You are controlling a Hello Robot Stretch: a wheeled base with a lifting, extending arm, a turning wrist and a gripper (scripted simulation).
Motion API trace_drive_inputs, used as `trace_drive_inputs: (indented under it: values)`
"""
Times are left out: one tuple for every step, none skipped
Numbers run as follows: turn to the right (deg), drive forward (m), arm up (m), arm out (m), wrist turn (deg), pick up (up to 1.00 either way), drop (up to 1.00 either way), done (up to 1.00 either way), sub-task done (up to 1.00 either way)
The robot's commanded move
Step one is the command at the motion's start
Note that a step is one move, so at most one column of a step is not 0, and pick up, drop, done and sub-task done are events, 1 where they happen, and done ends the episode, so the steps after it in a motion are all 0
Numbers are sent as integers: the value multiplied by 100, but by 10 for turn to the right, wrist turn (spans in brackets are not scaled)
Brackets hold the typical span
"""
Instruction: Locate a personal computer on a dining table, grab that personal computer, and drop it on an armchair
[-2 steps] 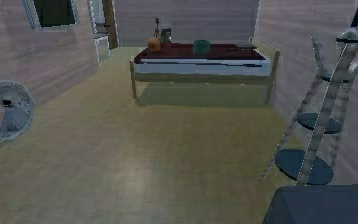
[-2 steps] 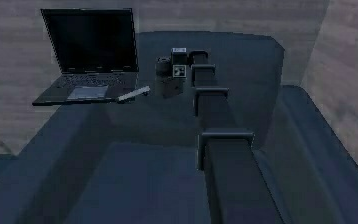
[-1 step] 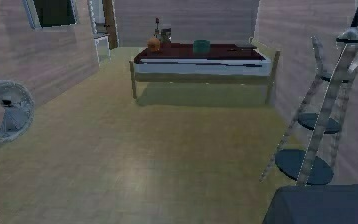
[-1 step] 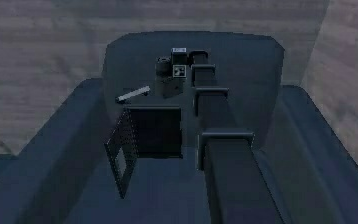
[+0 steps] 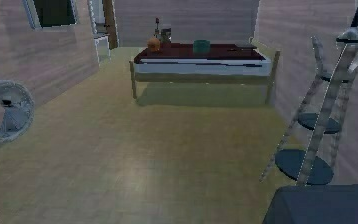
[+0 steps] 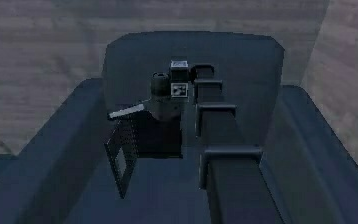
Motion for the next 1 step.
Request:
trace_drive_inputs:
  values:
    - [0,0,0,0,0,0,0,100,0]
